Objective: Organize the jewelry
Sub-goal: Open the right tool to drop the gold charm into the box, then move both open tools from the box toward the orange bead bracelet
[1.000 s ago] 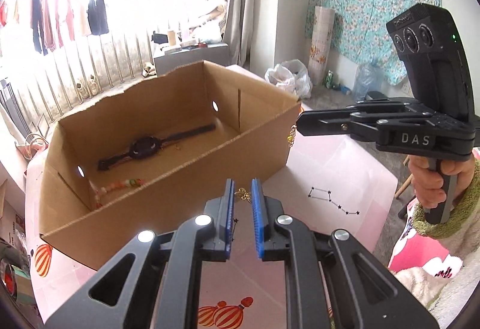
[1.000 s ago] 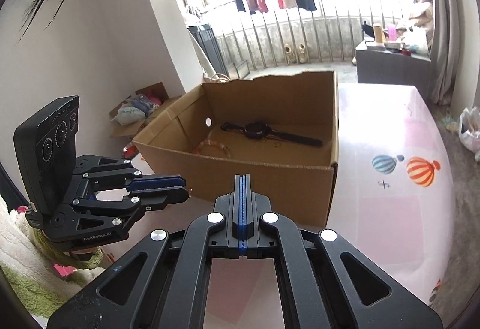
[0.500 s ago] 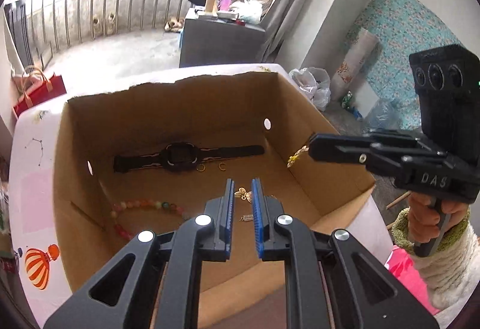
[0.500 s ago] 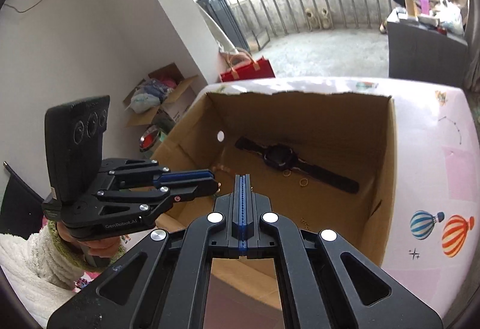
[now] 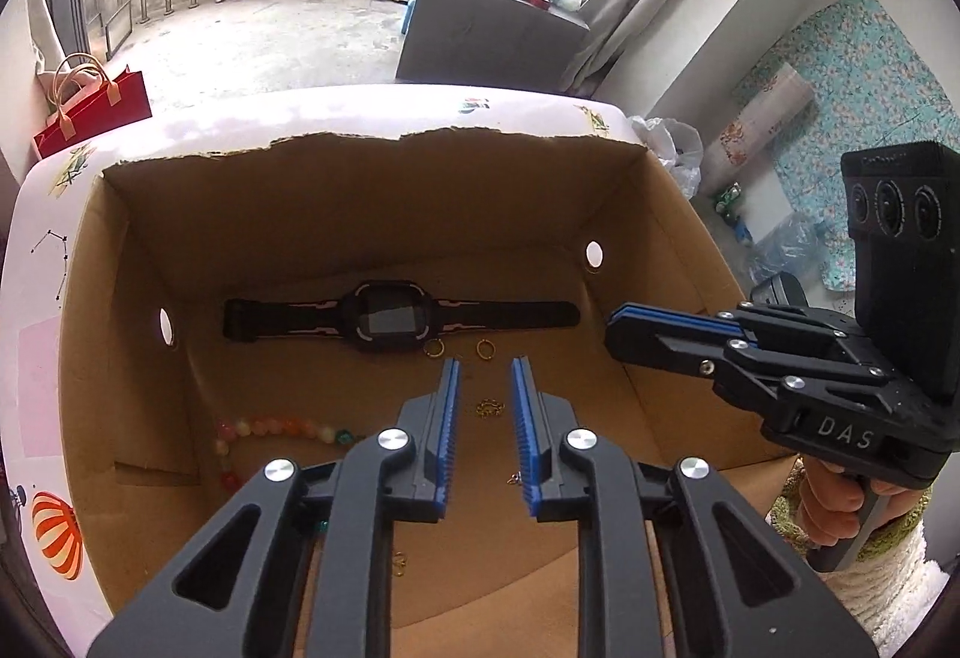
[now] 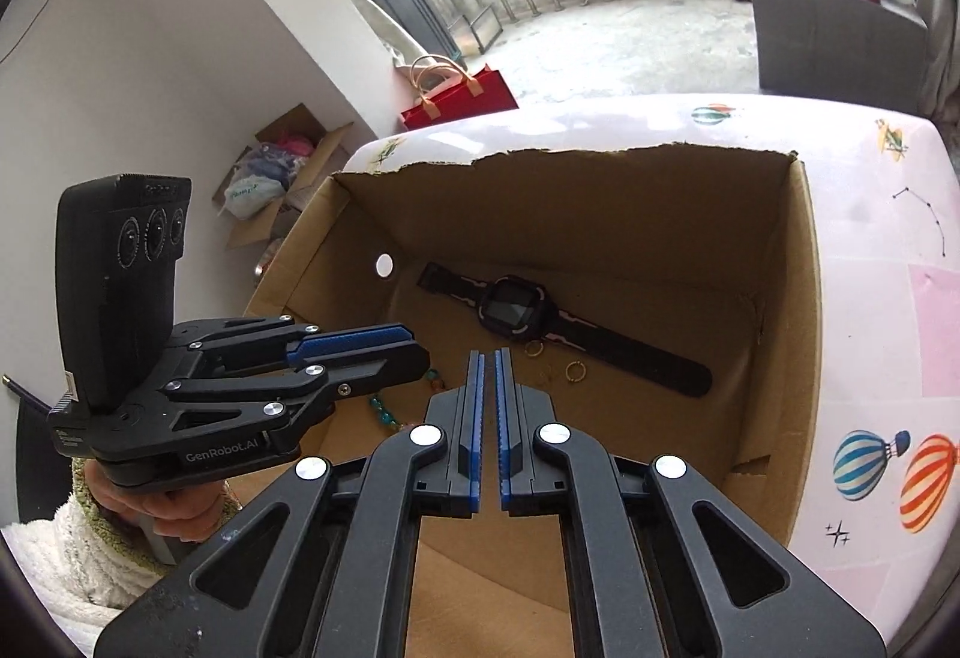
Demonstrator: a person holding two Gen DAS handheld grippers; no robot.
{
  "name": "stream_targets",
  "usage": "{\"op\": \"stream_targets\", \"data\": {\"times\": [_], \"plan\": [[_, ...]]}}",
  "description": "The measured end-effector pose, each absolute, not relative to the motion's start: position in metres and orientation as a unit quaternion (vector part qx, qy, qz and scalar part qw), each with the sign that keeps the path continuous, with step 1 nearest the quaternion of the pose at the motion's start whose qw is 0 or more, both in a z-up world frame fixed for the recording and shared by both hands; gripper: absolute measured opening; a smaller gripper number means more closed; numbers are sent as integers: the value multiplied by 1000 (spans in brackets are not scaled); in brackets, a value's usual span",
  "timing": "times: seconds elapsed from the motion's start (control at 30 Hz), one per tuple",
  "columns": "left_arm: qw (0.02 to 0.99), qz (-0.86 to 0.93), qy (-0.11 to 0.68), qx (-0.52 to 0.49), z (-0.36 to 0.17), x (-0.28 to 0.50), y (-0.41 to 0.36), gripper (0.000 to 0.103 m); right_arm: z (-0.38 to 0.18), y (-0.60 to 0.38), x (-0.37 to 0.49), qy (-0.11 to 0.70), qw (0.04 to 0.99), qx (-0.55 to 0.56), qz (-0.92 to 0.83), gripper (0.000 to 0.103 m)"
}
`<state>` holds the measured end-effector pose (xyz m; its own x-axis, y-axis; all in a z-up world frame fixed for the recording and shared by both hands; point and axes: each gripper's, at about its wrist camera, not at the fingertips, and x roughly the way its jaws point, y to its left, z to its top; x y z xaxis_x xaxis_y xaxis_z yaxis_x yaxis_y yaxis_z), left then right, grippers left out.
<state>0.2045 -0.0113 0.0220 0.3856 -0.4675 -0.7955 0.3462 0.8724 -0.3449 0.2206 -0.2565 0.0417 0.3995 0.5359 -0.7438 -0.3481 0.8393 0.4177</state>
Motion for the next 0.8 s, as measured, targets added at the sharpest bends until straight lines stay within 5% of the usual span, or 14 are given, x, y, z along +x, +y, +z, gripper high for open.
{"op": "stream_targets", "data": {"times": [0.23, 0.43, 0.5, 0.63, 0.8], "plan": [[859, -242, 446, -65, 51, 170, 7, 23, 80, -269, 184, 428, 862, 97, 254, 18], [892, -211, 395, -66, 77, 108, 54, 55, 119, -272, 113, 363, 890, 100, 258, 43], [897, -196, 389, -70, 78, 87, 73, 76, 127, -266, 79, 340, 898, 86, 264, 58], [900, -143, 408, -61, 58, 51, 108, 88, 114, -238, 25, 335, 898, 28, 284, 79], [875, -79, 473, -59, -3, 26, 124, 91, 50, -209, 13, 421, 877, 3, 232, 83]]}}
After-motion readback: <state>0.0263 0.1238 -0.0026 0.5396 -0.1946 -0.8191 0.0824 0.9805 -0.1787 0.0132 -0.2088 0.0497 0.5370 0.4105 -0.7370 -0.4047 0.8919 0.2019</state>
